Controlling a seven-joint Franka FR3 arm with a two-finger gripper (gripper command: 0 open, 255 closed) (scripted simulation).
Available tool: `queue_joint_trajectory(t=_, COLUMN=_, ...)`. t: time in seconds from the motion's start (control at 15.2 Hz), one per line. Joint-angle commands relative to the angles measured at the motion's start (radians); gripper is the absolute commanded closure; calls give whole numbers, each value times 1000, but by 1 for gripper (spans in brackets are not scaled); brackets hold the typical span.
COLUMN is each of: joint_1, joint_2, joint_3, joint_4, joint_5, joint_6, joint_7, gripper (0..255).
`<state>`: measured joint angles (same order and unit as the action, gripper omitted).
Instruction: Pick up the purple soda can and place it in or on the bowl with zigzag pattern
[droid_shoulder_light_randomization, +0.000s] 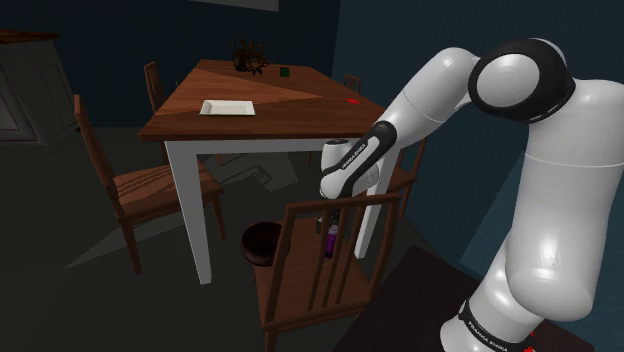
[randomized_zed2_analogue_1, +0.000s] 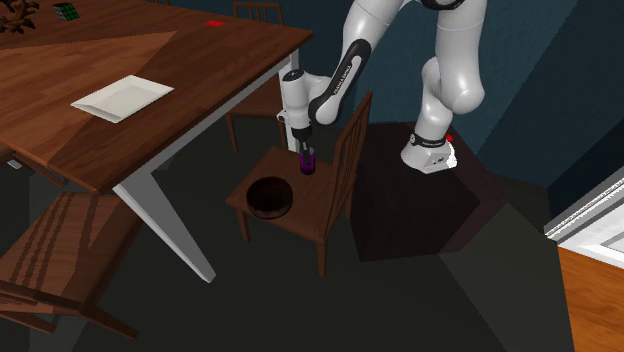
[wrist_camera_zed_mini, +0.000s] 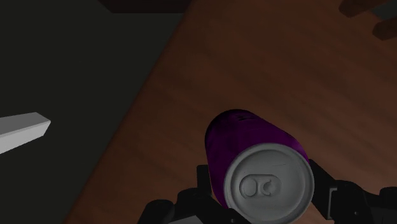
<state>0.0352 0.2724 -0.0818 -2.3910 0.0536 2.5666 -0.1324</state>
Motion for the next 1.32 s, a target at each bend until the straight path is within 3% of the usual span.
queue_joint_trajectory(t=0.0, joint_1=0, joint_2=1, joint_3=0, joint_4=0, joint_5=0, joint_6=0, joint_7=0, gripper=255)
queue_joint_trajectory(t=0.33, joint_1=0, joint_2=1, joint_3=0, joint_4=0, joint_5=0, joint_6=0, joint_7=0, gripper=255)
queue_joint_trajectory(t=1.25, joint_1=6, joint_2=-171, joint_3=-11, joint_4=9, joint_5=-31, joint_6=-181, joint_7=22, gripper=255)
